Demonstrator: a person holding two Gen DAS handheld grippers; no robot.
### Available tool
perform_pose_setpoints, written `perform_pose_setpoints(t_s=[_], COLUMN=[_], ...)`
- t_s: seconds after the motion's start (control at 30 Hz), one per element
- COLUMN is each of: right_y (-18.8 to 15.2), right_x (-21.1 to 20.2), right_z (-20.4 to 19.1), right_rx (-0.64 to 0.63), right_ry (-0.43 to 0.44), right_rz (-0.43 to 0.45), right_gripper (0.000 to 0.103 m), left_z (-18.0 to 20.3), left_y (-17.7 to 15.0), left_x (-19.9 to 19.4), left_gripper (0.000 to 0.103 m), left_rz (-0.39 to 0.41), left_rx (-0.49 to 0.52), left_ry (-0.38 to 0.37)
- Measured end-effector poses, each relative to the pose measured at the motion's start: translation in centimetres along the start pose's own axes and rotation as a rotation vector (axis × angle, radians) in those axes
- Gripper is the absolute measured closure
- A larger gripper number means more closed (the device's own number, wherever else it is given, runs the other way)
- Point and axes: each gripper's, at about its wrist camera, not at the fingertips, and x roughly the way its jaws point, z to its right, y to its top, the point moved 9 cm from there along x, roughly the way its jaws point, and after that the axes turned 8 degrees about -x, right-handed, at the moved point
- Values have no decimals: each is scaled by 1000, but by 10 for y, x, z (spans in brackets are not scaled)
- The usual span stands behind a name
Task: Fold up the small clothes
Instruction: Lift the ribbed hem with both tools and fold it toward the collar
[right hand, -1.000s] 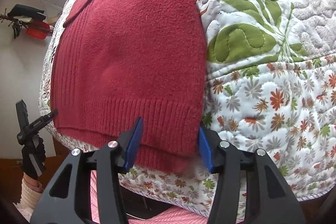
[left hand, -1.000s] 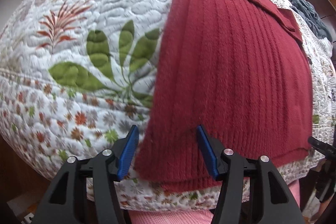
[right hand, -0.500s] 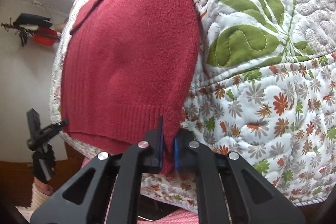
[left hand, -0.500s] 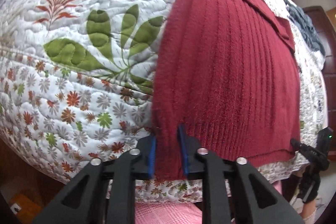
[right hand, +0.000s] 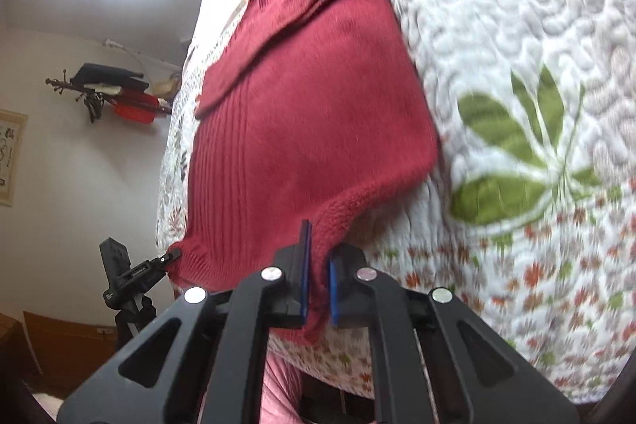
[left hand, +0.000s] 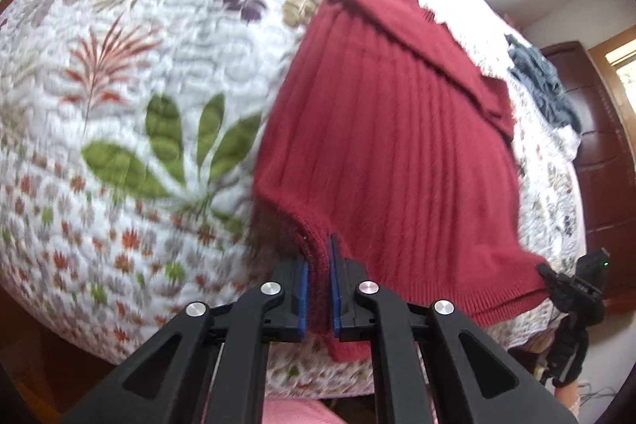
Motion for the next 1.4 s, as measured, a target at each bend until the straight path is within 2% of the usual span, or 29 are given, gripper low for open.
perform_pose_setpoints(t_s=[0.13, 0.33, 0.63, 0.97, 1.23, 1.33, 1.4], right_y=[20, 54, 100, 117, 118, 118, 117], right_x=[4, 20, 43, 62, 67, 65, 64], right_z=[1, 10, 29, 46, 53, 54, 53], right_rx=[-2, 31, 80, 123, 142, 145, 144], right_ry=[-9, -18, -36, -45, -49, -50, -56], right_rz=[5, -1, -36, -82, -104, -109, -112], right_gripper=[97, 97, 97, 97, 95, 93, 91], left_z=[7, 27, 24, 21, 20, 21, 21], left_y=[29, 63, 111, 132, 135, 134, 132], left_x=[0, 25, 58, 87, 90, 80, 69], left_gripper=[95, 95, 95, 95, 92, 83, 72], left_rz=[26, 33, 28, -7, -47, -58, -51], left_rx=[-3, -6, -38, -56, -69, -87, -93], left_ry=[-15, -6, 16, 23, 6, -28, -50])
